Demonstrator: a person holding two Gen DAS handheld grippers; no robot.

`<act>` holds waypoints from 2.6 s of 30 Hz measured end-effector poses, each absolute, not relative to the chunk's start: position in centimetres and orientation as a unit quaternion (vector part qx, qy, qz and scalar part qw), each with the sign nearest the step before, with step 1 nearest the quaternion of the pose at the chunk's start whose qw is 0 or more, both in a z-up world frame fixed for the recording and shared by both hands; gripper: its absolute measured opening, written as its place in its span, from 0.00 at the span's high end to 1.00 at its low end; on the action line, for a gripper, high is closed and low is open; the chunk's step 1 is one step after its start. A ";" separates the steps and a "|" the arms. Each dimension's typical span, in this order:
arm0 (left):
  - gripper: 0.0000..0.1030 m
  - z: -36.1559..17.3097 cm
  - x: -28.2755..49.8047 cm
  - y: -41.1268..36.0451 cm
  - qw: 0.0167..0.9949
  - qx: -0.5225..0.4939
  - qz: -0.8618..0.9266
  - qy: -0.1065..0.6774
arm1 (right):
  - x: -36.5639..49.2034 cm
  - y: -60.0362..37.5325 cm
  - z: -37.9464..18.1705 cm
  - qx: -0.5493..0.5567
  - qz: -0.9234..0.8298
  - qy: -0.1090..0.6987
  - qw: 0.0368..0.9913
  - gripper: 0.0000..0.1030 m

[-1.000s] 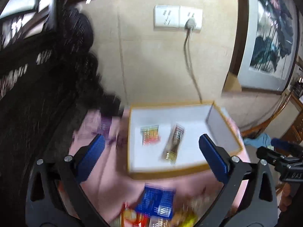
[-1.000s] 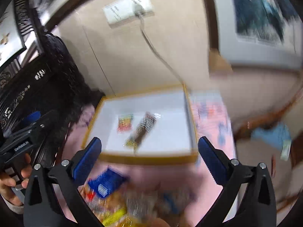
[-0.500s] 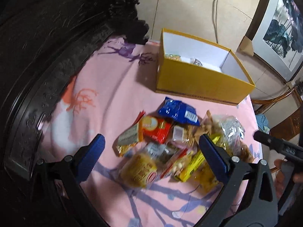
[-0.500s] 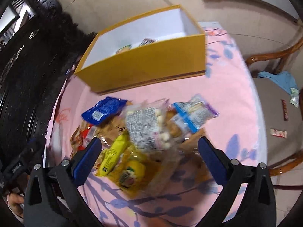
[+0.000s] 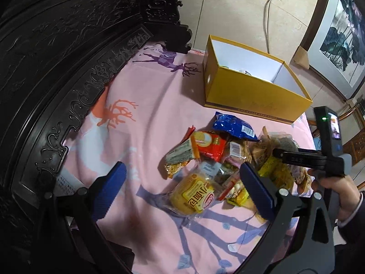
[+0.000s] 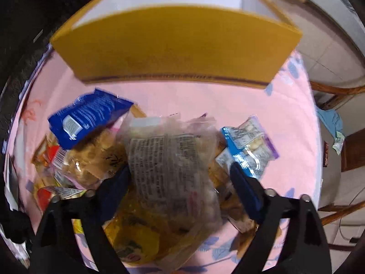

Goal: Organize snacks
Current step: 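Grasp the clear bag of white round snacks with the right gripper, then grasp the yellow bread packet with the left gripper while the right holds the bag, then carry both snacks over the yellow box and open both grippers to drop them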

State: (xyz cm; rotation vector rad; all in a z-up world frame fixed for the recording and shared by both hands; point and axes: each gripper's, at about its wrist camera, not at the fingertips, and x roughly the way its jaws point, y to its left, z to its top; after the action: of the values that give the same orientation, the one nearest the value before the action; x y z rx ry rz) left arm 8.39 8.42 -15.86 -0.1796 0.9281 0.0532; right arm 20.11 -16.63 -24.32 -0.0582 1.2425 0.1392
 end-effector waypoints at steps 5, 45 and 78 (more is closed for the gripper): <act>0.02 -16.8 8.1 7.5 0.899 -0.027 -0.014 0.437 | 19.6 -18.1 -22.6 0.006 0.081 0.556 0.827 0.58; 0.49 -24.3 8.0 3.1 0.812 0.115 -0.175 0.544 | 9.5 -23.9 -13.8 0.208 0.114 0.447 0.863 0.63; 0.49 -0.4 24.4 -3.0 0.941 0.000 -0.113 0.319 | 21.8 -23.8 -0.6 0.129 0.178 0.327 0.919 0.63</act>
State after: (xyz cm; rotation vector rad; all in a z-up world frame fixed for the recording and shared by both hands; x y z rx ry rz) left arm 24.38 -3.01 -0.39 -0.0003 0.6517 -0.2301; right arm 21.79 -23.76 -0.62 0.2659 0.6731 0.3665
